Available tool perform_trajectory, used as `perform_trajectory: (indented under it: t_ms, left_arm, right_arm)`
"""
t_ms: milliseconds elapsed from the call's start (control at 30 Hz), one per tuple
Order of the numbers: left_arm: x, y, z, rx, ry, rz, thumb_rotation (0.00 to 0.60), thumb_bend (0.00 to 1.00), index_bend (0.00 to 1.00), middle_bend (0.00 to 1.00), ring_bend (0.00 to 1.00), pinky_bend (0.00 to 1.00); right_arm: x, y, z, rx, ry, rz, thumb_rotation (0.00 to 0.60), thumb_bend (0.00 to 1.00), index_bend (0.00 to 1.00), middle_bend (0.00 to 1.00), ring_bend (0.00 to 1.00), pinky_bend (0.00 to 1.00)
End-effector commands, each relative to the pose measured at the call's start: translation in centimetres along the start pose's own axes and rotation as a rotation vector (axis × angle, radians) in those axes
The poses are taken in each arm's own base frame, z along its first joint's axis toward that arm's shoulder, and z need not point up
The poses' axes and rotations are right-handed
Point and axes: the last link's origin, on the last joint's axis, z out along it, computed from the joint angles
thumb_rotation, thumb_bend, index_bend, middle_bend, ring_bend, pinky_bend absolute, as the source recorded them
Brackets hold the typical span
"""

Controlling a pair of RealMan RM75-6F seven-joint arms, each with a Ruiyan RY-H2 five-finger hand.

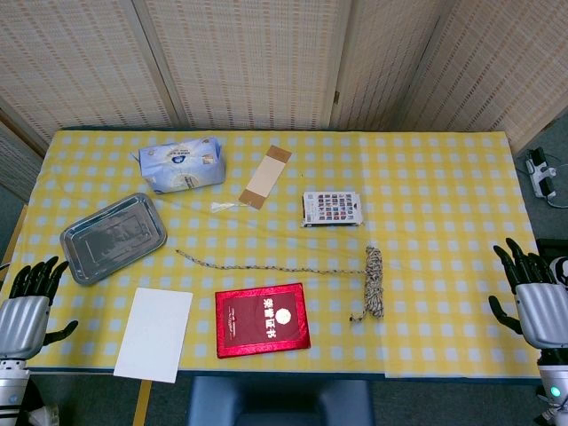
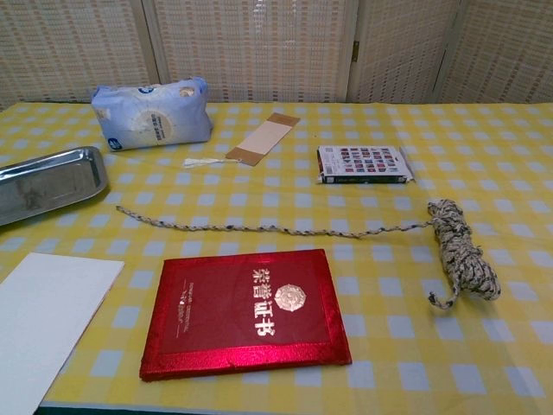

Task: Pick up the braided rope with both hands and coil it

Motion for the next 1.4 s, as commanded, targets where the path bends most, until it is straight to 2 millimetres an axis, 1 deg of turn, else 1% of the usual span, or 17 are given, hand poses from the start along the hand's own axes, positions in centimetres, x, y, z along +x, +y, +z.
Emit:
perform_trajectory:
  t_ms: [33, 267, 500, 667, 800, 900, 967, 1100, 1233, 1400]
  left_arm:
    - [0.0, 0.0, 0.1, 0.006, 0.015, 0.003, 0.6, 0.2, 0.1, 0.08, 0.07, 0.0]
    - [0.0, 0.2, 0.2, 0.011, 0.033, 0.004, 0.6, 0.2, 0.1, 0.09, 0.08, 0.0]
    - [0.2, 0.5, 0.1, 0.001, 0.033, 0.005, 0.6, 0.2, 0.11, 0.09, 0.09, 0.0]
    - [0.3, 0.7, -0.2, -0.004, 0.035, 0.001, 0.6, 0.2, 0.11, 0.09, 0.09, 0.0]
    - [0.4, 0.7, -0.4, -0.005, 0.036, -0.002, 0.6, 0.2, 0.12, 0.09, 0.09, 0.0]
    - [0.4, 0.6, -0.6, -0.005, 0.035, -0.005, 0.6, 0.2, 0.12, 0.09, 0.09, 0.0]
    - [0.4, 0.6, -0.7, -0.006, 0.032, -0.004, 0.6, 0.2, 0.12, 0.09, 0.09, 0.0]
    - [0.4, 0.4, -1.1, -0.003, 0.023, -0.016, 0.6, 0.2, 0.12, 0.09, 0.09, 0.0]
    - [0.5, 0.2, -1.4, -0.002, 0.012, -0.038, 0.6, 0.2, 0.12, 0.09, 0.09, 0.0]
    - [0.4, 0.1, -1.5, -0.002, 0.004, -0.042, 0.6, 0.2, 0.12, 0.09, 0.09, 0.0]
  right_arm:
    - [-0.1, -0.1, 0.1, 0.004, -0.001, 0.001, 0.6, 0.41, 0.0, 0.04, 0.15, 0.11]
    - [-0.2, 0.0, 0.2, 0.008, -0.013, 0.001, 0.6, 0.41, 0.0, 0.04, 0.15, 0.11]
    - [0.0, -0.5, 0.8, 0.058, -0.032, -0.022, 0.6, 0.41, 0.0, 0.04, 0.15, 0.11]
    - [-0.3, -1.3, 2.3, 0.112, -0.07, -0.045, 0.6, 0.41, 0.0, 0.06, 0.15, 0.11]
    - [-0.9, -2.2, 4.4, 0.166, -0.118, -0.073, 0.6, 0.41, 0.0, 0.07, 0.16, 0.11]
    - [-1.9, -3.4, 6.5, 0.222, -0.147, -0.111, 0.6, 0.41, 0.0, 0.09, 0.17, 0.11]
    - [-2.6, -4.2, 7.5, 0.255, -0.17, -0.127, 0.6, 0.41, 0.02, 0.09, 0.16, 0.11]
    - [-4.4, -6.5, 9.5, 0.358, -0.195, -0.198, 0.6, 0.41, 0.09, 0.12, 0.16, 0.11]
    - [-6.4, -8.4, 10.8, 0.46, -0.182, -0.292, 0.6, 0.41, 0.17, 0.17, 0.18, 0.11]
    - [-8.3, -10.1, 11.8, 0.527, -0.22, -0.31, 0.6, 0.41, 0.17, 0.17, 0.18, 0.11]
